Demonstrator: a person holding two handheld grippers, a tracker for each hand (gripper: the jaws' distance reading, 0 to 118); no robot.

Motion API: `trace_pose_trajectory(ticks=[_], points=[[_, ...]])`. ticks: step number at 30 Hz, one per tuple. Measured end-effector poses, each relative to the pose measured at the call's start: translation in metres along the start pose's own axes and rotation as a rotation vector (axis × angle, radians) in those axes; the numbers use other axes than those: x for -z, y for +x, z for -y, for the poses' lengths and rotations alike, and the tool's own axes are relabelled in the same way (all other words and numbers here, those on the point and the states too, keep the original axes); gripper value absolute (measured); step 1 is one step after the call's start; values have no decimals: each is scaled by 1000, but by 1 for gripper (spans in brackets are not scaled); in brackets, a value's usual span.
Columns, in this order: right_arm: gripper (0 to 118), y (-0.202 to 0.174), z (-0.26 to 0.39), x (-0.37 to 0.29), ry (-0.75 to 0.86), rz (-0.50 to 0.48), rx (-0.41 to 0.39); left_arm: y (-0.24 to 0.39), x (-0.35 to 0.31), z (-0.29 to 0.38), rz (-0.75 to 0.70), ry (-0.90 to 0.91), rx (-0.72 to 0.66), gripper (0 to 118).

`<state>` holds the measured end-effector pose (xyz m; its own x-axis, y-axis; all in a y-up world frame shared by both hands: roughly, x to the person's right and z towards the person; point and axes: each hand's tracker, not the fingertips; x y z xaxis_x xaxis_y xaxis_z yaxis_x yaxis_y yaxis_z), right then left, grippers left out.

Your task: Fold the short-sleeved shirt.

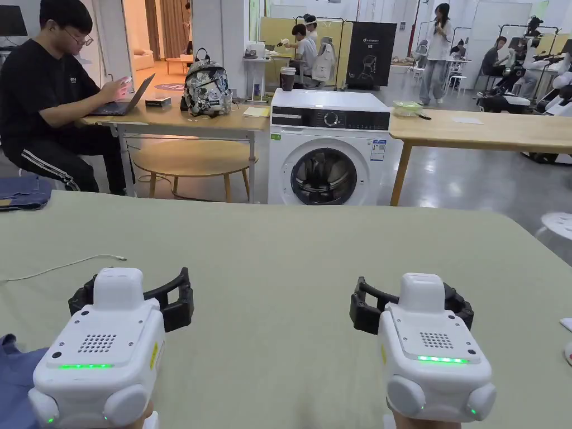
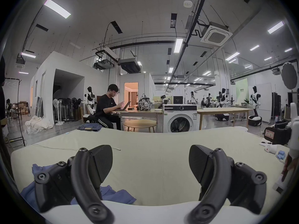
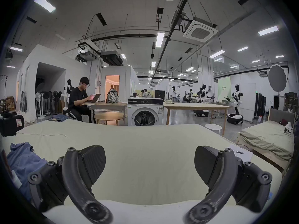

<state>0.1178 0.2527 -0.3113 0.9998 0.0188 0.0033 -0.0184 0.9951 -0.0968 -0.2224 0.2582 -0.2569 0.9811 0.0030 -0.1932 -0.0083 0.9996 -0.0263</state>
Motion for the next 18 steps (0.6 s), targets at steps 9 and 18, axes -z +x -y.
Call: trace_pose_trajectory(ticks=[9,18], points=[[111,1,-3,12,-1,-1,-13,-1,9,-4,-7,-4,6,98],[111,0,0,16,-15,3,-32,-5,16,-7,-10,-6,21,98]])
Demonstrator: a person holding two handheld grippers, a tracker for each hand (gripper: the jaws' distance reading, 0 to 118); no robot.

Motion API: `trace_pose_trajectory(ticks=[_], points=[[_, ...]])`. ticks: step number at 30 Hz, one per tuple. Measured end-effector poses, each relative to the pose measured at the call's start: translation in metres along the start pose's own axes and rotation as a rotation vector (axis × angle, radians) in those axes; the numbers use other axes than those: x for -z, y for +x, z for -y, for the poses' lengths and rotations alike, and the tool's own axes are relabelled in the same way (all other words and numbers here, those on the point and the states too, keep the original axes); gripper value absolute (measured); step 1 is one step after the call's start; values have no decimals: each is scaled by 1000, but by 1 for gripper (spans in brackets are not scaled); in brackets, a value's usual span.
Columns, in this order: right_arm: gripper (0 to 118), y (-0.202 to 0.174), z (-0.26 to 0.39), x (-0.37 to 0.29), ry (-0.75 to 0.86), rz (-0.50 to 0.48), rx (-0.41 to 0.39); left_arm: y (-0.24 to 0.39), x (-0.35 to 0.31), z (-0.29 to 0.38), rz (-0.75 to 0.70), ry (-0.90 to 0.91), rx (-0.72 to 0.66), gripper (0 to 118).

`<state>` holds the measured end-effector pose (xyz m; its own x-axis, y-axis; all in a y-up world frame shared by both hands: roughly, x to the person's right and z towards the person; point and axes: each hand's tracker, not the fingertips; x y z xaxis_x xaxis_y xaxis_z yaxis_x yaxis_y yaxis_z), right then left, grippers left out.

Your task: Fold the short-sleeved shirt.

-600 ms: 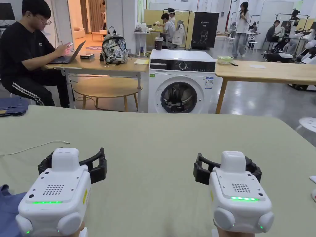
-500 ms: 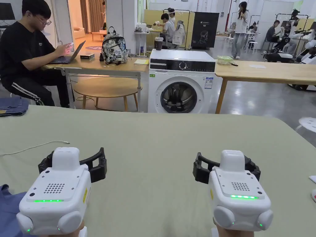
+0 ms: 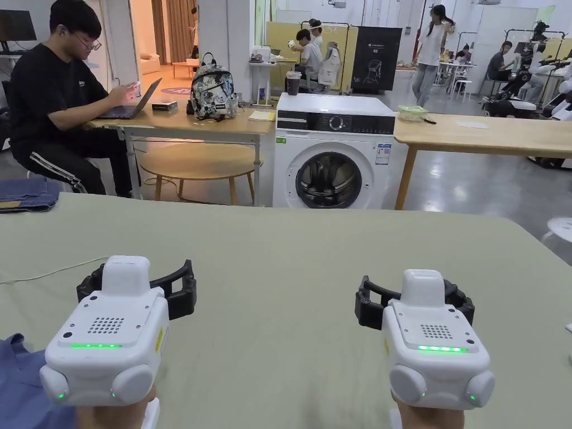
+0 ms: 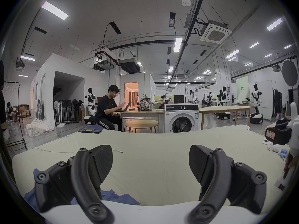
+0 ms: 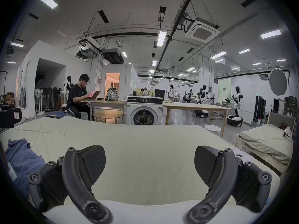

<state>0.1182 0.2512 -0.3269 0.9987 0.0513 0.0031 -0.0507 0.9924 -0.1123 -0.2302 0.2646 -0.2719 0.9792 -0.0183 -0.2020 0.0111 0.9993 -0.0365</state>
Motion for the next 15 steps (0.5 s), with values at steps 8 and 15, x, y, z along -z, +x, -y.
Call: trace_pose_trajectory(ticks=[8,15], points=[[111,-3,-5,-5,8,-7,10,-2,0,2,-4,-8,2,98],[111,-7,-7,-6,12,0,-45,-4,-3,2,-8,-6,27,98]])
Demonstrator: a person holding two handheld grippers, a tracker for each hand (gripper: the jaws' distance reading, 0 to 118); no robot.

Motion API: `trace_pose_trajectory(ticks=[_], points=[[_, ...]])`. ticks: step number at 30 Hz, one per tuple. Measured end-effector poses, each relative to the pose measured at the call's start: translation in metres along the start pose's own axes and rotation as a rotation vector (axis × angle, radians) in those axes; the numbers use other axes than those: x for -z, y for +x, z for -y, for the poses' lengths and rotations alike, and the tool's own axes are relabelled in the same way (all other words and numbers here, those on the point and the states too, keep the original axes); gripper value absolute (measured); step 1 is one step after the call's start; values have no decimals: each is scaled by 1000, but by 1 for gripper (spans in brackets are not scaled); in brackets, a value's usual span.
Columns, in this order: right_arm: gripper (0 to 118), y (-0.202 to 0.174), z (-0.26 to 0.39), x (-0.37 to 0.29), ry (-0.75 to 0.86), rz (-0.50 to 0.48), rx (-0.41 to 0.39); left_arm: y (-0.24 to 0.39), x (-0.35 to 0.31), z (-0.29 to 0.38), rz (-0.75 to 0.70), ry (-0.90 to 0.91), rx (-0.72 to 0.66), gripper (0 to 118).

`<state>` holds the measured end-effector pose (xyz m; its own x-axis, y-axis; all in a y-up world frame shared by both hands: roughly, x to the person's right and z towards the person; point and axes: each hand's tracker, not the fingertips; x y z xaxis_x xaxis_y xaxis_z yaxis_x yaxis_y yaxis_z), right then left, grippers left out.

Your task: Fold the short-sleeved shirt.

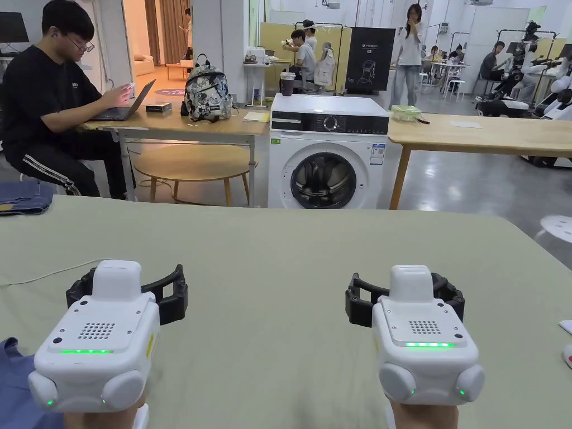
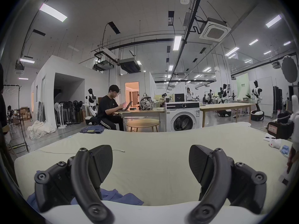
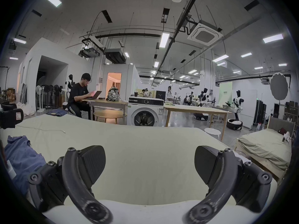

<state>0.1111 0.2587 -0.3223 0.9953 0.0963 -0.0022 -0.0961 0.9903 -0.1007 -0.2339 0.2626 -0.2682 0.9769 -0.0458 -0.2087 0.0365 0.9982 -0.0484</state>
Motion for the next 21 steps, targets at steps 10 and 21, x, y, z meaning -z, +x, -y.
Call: trace_pose_trajectory(ticks=[10,21], points=[[111,17,-17,2,-13,-3,239,-21,-4,-20,11,26,-268,98],[110,-43,24,0,249,75,-1261,53,-6,-1,-129,65,1199,94]])
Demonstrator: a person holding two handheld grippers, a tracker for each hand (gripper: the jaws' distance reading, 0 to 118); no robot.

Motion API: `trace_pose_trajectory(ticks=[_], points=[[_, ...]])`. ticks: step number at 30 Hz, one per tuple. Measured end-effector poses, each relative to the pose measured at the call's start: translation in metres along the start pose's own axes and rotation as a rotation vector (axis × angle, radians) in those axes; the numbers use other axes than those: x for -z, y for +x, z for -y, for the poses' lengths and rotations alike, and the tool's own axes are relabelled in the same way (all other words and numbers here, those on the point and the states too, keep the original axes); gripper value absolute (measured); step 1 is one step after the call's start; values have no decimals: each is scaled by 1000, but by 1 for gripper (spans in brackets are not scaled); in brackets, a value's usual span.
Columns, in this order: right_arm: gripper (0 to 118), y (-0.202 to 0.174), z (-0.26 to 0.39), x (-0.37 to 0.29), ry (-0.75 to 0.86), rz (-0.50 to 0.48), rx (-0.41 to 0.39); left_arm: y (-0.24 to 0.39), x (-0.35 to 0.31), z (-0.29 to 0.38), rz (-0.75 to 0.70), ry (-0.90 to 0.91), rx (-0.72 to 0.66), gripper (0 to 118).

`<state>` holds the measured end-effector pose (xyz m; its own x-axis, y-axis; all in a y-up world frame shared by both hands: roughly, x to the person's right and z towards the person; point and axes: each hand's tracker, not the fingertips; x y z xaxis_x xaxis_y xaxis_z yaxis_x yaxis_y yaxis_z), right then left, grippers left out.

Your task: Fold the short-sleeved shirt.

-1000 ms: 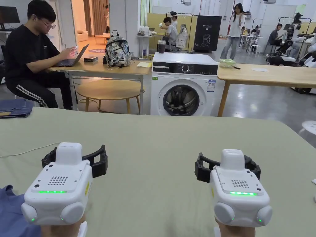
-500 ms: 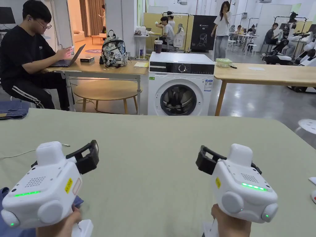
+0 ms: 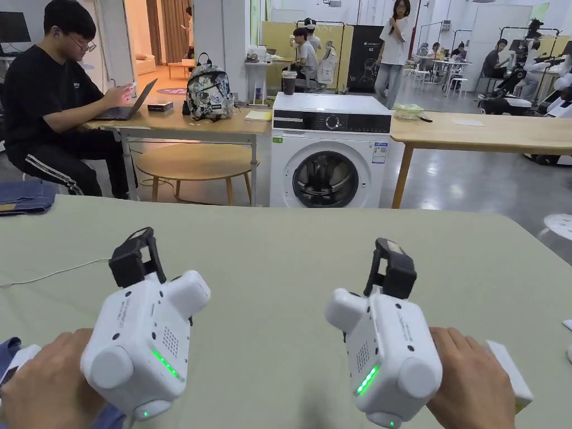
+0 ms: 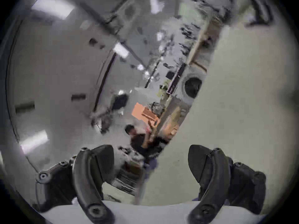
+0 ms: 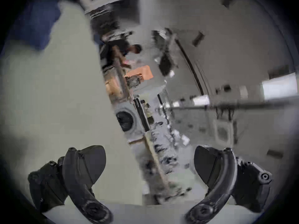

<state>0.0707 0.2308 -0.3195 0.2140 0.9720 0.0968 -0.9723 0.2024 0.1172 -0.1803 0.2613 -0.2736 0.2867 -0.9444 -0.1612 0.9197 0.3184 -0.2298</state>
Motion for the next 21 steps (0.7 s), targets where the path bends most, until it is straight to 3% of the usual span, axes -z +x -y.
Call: trace_pose_trajectory(ticks=[1,3,6,11,14,15,17,21], points=[[110,-3,0,-1,7,6,-19,2,-2,0,4,14,29,94],[110,-2,3,-2,1,-12,36,-3,-6,0,30,22,-29,94],[110,10,1,0,-70,-67,338,-19,-8,-1,116,-17,-366,94],[110,33,10,6,-199,-143,944,-42,3,24,186,-28,-1002,94],[110,36,19,6,-240,-127,1178,-43,5,40,176,-15,-1272,94],[110,36,22,6,-244,-118,1234,-37,8,46,154,-15,-1317,94],[110,36,24,3,-249,-111,1272,-36,10,48,144,-9,-1324,94],[110,36,26,0,-256,-77,1279,-34,7,42,146,-8,-1304,94]])
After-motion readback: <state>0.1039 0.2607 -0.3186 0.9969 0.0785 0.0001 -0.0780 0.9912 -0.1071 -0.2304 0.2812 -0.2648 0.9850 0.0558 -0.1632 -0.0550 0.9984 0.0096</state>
